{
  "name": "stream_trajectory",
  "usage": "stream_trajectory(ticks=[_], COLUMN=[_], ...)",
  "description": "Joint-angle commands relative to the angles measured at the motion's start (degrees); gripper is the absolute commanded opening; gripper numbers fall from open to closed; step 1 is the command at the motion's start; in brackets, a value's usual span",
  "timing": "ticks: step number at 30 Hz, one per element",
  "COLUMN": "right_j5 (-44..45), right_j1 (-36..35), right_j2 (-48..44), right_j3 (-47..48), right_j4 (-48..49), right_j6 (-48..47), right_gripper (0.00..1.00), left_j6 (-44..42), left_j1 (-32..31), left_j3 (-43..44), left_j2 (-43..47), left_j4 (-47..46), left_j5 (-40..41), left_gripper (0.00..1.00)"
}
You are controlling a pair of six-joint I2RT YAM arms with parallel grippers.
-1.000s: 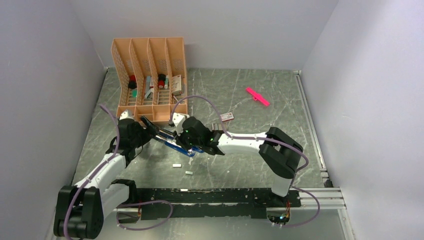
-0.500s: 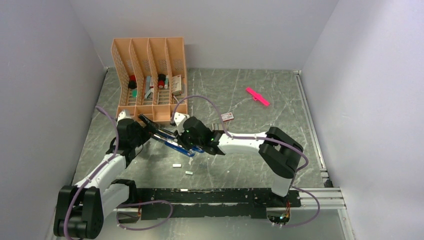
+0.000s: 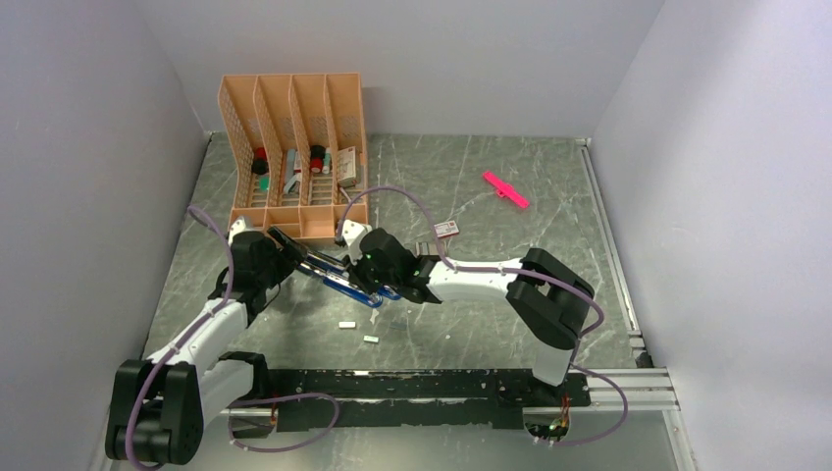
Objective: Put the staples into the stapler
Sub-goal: Install the staple into the stapler.
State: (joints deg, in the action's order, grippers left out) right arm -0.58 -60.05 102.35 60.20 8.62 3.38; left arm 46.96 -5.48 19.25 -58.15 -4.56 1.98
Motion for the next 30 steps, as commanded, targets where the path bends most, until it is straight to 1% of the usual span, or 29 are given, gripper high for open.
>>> stream_trajectory(ticks=[1, 5, 8, 13, 23, 30], right_j5=[-0.3, -0.6, -0.2, -0.3, 3.6, 4.4], right_j1=[0.2, 0.1, 0.0, -0.1, -1.5, -1.9], right_j2=[2.2, 2.2, 2.0, 1.9, 1.5, 1.9], right_j3=[1.5, 2.0, 1.9, 2.2, 2.3, 2.4], right_j4=[-0.4, -0.4, -0.4, -0.5, -0.6, -0.5], right_j6=[-0.6, -0.4, 0.0, 0.5, 2.1, 2.2], right_gripper=[0.0, 0.0, 0.0, 0.0, 0.0, 0.0], left_j6=[-0.4, -0.1, -0.2, 0.0, -0.6, -0.6], left_j1=[-0.4, -0.5, -0.6, -0.6, -1.3, -1.3], left_j3=[0.6, 0.2, 0.6, -0.2, 0.0, -0.1], left_j2=[-0.3, -0.6, -0.8, -1.1, -2.6, -3.3], left_j4=[-0.4, 0.6, 1.8, 0.6, 0.9, 0.2], left_j5=[1.5, 3.5, 4.9, 4.4, 5.6, 5.6], left_gripper=[0.78, 0.74, 0.75, 0.75, 0.74, 0.74])
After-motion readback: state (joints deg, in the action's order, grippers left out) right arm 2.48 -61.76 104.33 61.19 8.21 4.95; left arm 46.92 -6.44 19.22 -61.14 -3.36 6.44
